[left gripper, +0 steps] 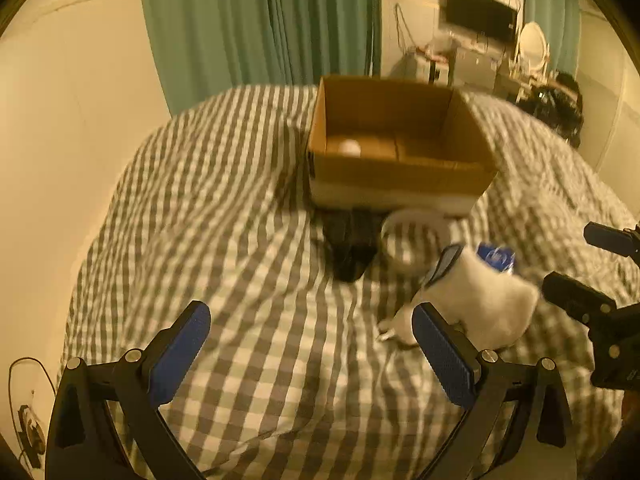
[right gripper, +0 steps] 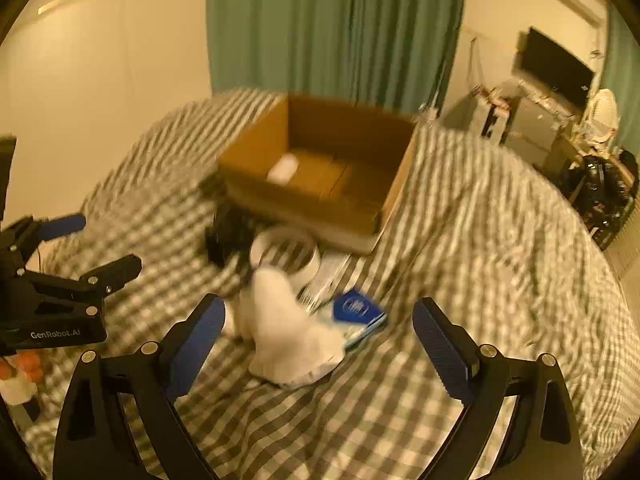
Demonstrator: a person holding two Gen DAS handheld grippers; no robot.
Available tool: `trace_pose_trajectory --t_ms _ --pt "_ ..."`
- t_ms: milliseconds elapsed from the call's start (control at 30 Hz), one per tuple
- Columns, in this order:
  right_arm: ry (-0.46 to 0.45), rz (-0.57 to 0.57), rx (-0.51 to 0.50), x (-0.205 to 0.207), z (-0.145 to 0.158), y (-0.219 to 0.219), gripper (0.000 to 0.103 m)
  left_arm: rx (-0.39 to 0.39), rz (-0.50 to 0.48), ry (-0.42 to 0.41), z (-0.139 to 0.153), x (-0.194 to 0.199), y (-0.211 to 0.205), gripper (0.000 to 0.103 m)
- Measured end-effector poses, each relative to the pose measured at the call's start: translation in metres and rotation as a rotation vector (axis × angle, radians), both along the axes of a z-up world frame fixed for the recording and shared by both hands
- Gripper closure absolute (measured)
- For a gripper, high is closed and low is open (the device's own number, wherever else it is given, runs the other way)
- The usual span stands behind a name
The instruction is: Organize objects
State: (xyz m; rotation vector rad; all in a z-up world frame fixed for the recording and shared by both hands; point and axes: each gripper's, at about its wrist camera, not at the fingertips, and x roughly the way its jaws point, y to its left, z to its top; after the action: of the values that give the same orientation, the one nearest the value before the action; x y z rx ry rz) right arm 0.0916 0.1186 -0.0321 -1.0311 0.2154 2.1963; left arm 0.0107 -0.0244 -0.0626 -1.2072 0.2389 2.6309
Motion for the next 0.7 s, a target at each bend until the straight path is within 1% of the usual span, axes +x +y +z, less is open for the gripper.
trace_pose_trajectory --t_ms 133,333,367,400,433,467,533,633,700 --pt "-0.044 0.011 -0.074 -0.012 -0.033 0.011 0.008 -0.015 0.006 -0.025 -0.016 -0.005 0.001 0.000" --pt "-0.160 0.015 -0.188 -0.028 -0.081 0.028 0.008 -0.007 0.005 -0.059 -0.028 -0.011 0.001 0.000" --pt "-0.178 0.012 -0.200 -0.029 -0.086 0.029 0.009 -0.005 0.005 -0.065 -0.030 -0.013 0.002 0.000" --pt "-0.189 0.014 -0.212 -0.031 -0.090 0.031 0.019 -0.004 0.002 -0.071 -0.031 -0.015 0.002 0.000" --pt "-0.194 0.016 -0.219 -0.031 -0.092 0.031 0.027 -0.001 0.000 -0.077 -0.032 -0.016 0.003 0.000" --pt "-0.203 0.010 -0.222 -0.031 -0.094 0.032 0.028 0.001 -0.002 -0.080 -0.032 -0.019 0.004 0.000" --pt "-0.194 0.005 -0.223 -0.028 -0.093 0.032 0.038 0.003 -0.011 -0.089 -0.034 -0.022 0.008 0.000" --pt "-0.141 -0.006 -0.230 -0.020 -0.084 0.033 0.041 0.002 -0.039 -0.111 -0.037 -0.030 0.017 0.000" --pt "-0.097 -0.015 -0.206 -0.014 -0.068 0.034 0.042 -0.007 -0.046 -0.106 -0.037 -0.035 0.024 0.000"
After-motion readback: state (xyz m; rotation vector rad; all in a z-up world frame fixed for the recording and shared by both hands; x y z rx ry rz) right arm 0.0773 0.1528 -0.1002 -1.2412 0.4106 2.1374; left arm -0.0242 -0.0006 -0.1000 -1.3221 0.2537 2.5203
